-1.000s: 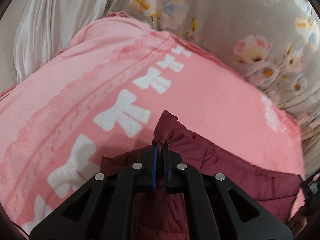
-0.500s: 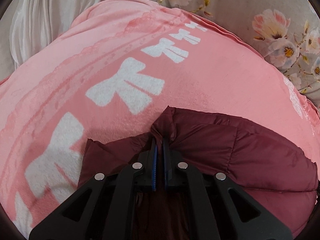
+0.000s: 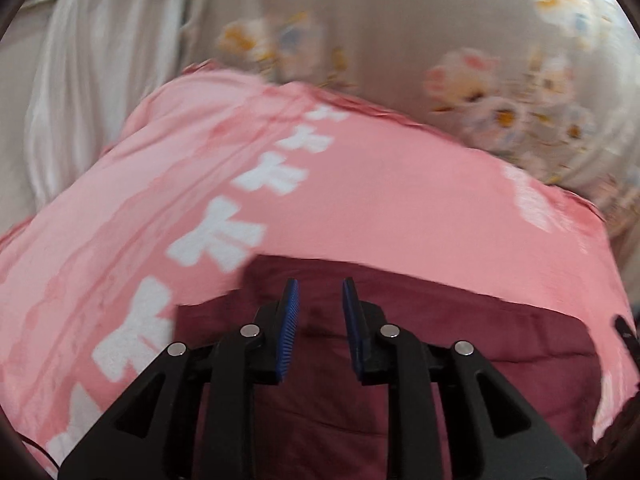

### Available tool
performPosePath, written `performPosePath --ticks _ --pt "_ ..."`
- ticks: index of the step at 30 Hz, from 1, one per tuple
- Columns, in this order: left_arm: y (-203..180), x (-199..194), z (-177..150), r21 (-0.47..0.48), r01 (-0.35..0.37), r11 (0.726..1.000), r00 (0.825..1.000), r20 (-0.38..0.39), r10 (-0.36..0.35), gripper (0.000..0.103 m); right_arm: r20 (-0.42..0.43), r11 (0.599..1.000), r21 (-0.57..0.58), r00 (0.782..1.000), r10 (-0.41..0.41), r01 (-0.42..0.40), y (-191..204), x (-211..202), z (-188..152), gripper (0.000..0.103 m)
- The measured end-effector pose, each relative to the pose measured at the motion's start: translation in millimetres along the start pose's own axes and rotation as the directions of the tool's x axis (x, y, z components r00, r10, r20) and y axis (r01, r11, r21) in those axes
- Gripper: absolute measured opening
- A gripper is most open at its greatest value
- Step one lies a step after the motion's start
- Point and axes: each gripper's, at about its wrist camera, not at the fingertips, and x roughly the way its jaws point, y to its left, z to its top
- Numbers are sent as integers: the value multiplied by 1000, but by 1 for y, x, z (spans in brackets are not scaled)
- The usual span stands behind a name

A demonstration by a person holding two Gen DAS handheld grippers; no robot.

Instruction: Fold large clothes

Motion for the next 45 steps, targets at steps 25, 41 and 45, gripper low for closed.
performPosePath --ticks 25,41,45 --pt "-27 95 -36 29 -6 1000 991 -137 10 25 -184 992 -122 982 -49 26 63 86 -33 12" --pt "-1 72 -37 -62 30 998 992 -118 -37 24 -125 992 -125 992 -20 4 68 41 -37 14" --pt "49 15 -38 -103 -22 994 998 -66 16 60 -123 986 -143 990 64 -81 90 -8 -60 14"
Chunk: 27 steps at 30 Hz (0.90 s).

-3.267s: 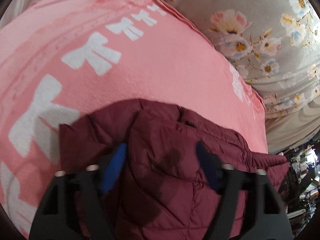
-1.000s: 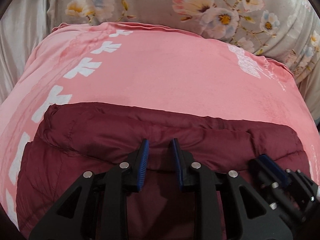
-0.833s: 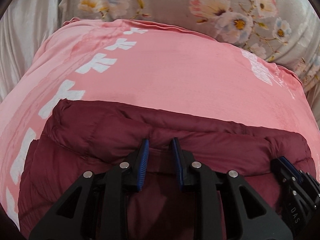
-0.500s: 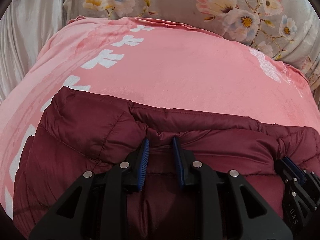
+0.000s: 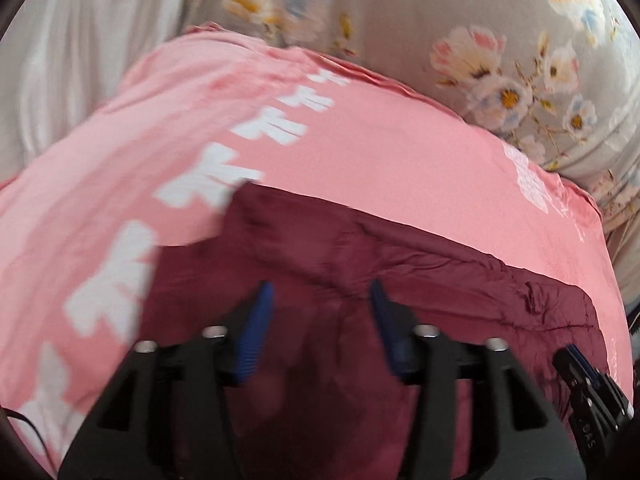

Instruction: Fold large clothes

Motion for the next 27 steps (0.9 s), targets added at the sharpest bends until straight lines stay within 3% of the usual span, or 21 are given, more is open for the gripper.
performPosePath --ticks 4,9,16,22,23,27 --pt "56 -25 -14 -69 -46 997 998 -33 44 65 -16 999 -35 999 31 -31 25 -19 -28 14" --pt "116 -26 -46 -247 37 968 987 -140 -74 67 -20 997 -53 999 47 -48 44 -29 -52 14" --pt "114 -23 -65 -299 159 941 963 -161 -214 76 -32 997 -73 999 22 -24 50 -27 -67 14" --pt "98 -18 -69 -252 133 959 971 -161 -177 77 -23 998 -55 999 36 -37 47 -39 -71 14" --pt "96 -18 -69 -249 131 960 971 -161 -174 76 -22 998 -55 999 34 -36 47 -39 -72 14" --pt "90 -19 -67 -258 161 953 963 -169 -209 50 -44 998 -55 999 28 -31 45 -31 -80 14"
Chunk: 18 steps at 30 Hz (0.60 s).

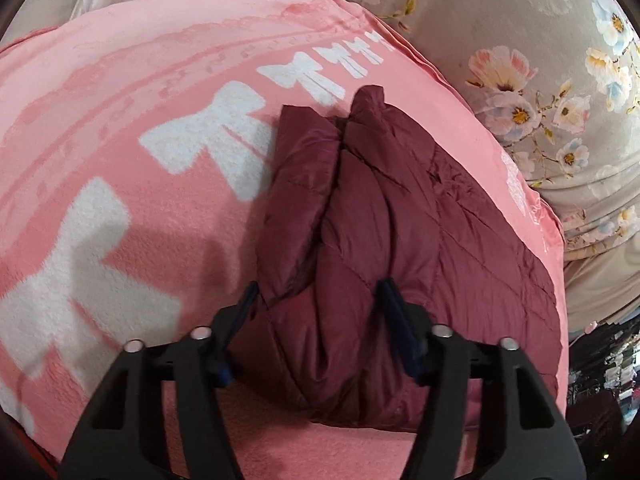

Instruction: Fold large clothes

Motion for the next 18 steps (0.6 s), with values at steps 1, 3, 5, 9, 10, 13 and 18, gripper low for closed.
performPosePath --ticks 1,3,5,9,10,13,18 --pt "-3 -1 0 1 6 1000 1000 -2 -6 43 -6 1000 3 1000 4 -4 -1 3 -1 14" --pt "-8 -5 2 8 12 1000 1000 4 -12 36 -8 1000 0 1000 4 -4 -2 7 -2 13" --pt "-17 -14 3 25 26 999 999 22 -27 30 -4 1000 -11 1000 -2 2 -2 10 -5 13" --pt "-45 -38 3 90 71 993 995 65 -77 18 16 999 -30 1000 -15 16 0 15 -10 13" --pt "-52 -44 3 109 81 991 993 77 -90 18 21 999 -28 1000 -15 15 0 15 -11 13" --pt "-87 -69 0 194 131 972 981 116 -155 16 30 1000 -22 1000 -8 9 -1 16 -11 13" --pt "-151 -90 -8 331 226 916 956 104 -274 16 39 999 10 998 38 -39 -9 16 -11 13"
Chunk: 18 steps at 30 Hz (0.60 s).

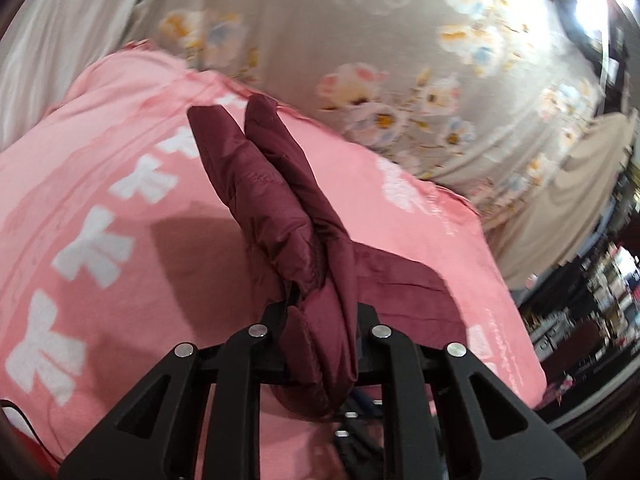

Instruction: Fold large clothes

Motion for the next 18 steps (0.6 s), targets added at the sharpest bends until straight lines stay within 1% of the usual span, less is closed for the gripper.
performPosePath --ticks 3,5,8,10,11,14,16,18 --pt "-43 10 2 78 73 994 997 -24 -72 15 -6 997 55 998 56 -55 -8 1 2 13" --pt "-65 19 0 117 105 988 994 -47 -100 15 -6 994 76 996 84 -83 -11 1 2 13" --pt "-99 41 -7 165 135 977 989 -86 -122 15 8 982 131 991 132 -132 -25 -10 2 9" --pt "-117 56 -11 190 147 971 985 -114 -127 15 55 967 191 985 162 -170 -44 -33 -2 9" --pt "-121 61 -12 197 150 969 984 -123 -127 15 73 966 202 986 152 -164 -52 -42 -3 9" --pt "-141 78 -20 232 155 960 980 -160 -120 15 117 965 247 992 56 -84 -86 -80 -10 9" --pt "-156 93 -29 254 161 954 974 -195 -112 15 135 952 305 990 -34 -9 -115 -105 -16 10" --pt "-171 108 -40 281 159 946 970 -224 -96 15 132 937 341 984 -121 69 -138 -121 -20 12"
